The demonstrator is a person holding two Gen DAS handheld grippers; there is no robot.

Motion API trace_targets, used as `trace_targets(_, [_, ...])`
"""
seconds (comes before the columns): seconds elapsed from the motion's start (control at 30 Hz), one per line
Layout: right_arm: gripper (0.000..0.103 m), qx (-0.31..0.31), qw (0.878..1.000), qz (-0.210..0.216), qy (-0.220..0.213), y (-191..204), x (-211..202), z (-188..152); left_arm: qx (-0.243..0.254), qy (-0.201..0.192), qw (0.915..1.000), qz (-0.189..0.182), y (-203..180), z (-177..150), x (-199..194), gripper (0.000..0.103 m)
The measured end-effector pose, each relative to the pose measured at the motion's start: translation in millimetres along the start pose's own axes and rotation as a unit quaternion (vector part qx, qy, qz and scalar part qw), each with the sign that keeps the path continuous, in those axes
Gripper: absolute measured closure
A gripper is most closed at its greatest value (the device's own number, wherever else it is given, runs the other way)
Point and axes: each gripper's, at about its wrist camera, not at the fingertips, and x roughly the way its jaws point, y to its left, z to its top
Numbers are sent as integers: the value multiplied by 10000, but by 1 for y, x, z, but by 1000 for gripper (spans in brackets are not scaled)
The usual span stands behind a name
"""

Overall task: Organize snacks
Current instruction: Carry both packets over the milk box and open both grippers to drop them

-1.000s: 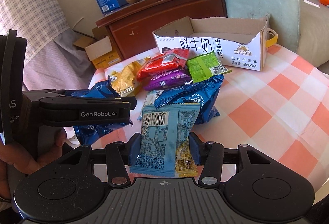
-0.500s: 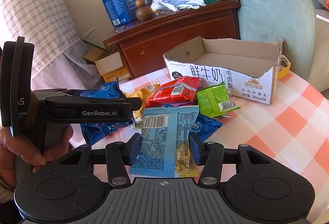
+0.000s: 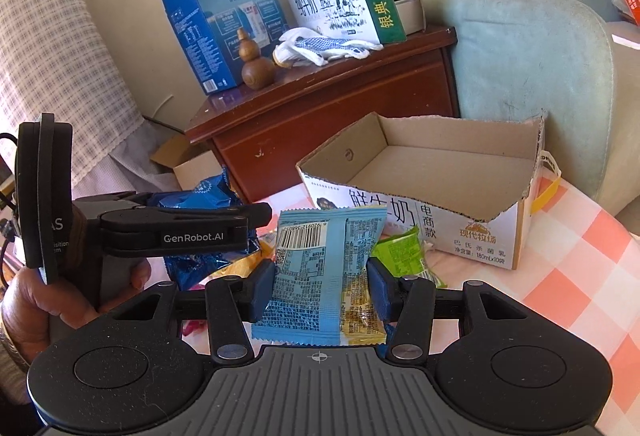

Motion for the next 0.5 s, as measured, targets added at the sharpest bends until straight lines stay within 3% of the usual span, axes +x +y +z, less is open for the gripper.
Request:
trace_targets(0.2, [54,-43,9998,-171,-114,-13,12,16,116,-167,9998,-51,-6,18,19,12])
trace_targets(0.5, [54,18,9986,-498,-164,-32,35,38,48,-327,9982,-505,-11,45,48,12])
